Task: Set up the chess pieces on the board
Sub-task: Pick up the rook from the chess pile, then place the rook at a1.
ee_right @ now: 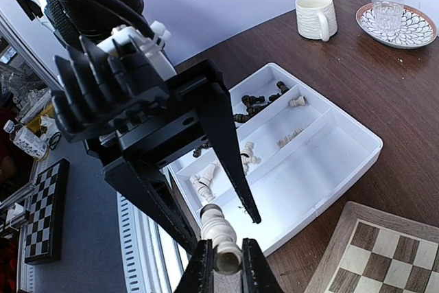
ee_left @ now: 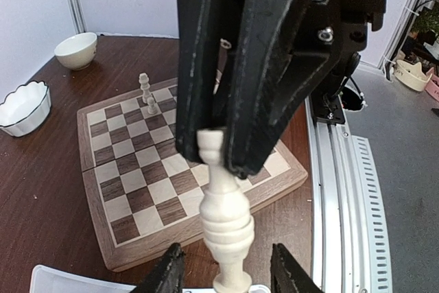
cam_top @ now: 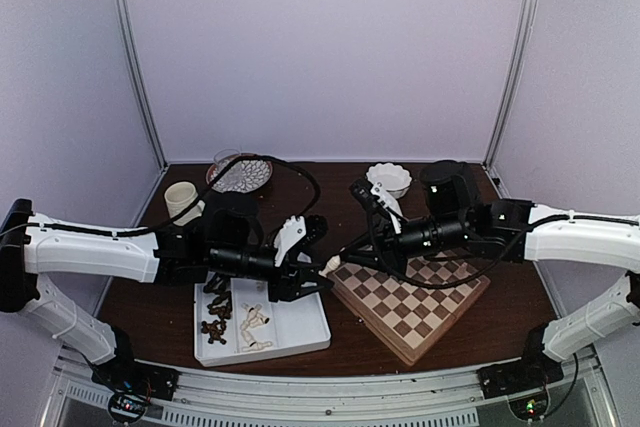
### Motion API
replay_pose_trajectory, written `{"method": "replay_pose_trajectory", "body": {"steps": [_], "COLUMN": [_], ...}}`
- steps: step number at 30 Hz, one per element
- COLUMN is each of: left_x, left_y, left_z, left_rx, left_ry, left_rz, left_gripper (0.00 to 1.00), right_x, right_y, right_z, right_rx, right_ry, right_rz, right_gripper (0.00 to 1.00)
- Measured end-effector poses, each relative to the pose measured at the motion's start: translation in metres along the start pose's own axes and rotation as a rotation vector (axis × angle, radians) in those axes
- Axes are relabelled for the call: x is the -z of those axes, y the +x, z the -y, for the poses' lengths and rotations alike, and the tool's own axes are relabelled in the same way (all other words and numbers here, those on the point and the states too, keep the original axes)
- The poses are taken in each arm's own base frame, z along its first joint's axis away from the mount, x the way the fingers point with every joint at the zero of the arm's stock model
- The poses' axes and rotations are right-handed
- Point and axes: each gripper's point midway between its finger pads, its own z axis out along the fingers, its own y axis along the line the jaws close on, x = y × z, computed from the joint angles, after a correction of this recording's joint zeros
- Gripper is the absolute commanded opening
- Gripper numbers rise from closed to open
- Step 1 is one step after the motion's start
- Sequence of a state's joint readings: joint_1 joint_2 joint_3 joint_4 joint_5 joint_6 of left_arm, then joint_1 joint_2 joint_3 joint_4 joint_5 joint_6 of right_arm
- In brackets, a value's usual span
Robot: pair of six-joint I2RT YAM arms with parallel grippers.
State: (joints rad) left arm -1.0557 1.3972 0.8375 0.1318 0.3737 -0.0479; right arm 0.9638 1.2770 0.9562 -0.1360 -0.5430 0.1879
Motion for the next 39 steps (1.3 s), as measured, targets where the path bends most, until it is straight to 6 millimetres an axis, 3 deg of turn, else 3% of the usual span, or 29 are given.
{"method": "replay_pose_trajectory", "body": {"steps": [5,9,11,16,20,25,29,39], "left_x": [0.0,0.0,0.0,0.0,0.001,0.004,0.008,0.013], "left_y": [0.0,0.0,0.001,0.001,0.003,0.005,0.01,0.019], "left_z": [-0.002,-0.004,-0.005,-0.011,-0.022,-0.038,-0.05,-0.064], "left_rx": [0.001,0.004,0.01,0.009,0.015,0.028,0.042,0.062], "left_ry": [-0.01,-0.024,-0.03,-0.064,-0.13,-0.225,-0.301,-0.393], "left_rz": [-0.001,-0.002,-0.004,-0.006,-0.016,-0.024,-0.041,-0.063], "left_gripper": [0.33,0.13,0.09,0.07,0.07,0.06,0.06,0.06], "right_x": [0.0,-0.001,-0.001,0.0,0.007,0.036,0.071,0.137], "right_y": [0.001,0.002,0.002,0.001,0.0,-0.001,0.006,0.045], "right_z": [0.0,0.001,0.002,0.01,0.033,0.081,0.115,0.151], "right_rx": [0.0,0.0,-0.001,-0.002,-0.009,-0.054,-0.072,-0.103], "right_ry": [0.0,0.002,0.007,0.054,0.194,0.465,0.709,1.092], "right_rz": [0.0,-0.001,0.0,0.005,0.02,0.056,0.045,-0.103], "right_gripper": [0.03,0.03,0.03,0.02,0.0,0.0,0.0,0.0]}}
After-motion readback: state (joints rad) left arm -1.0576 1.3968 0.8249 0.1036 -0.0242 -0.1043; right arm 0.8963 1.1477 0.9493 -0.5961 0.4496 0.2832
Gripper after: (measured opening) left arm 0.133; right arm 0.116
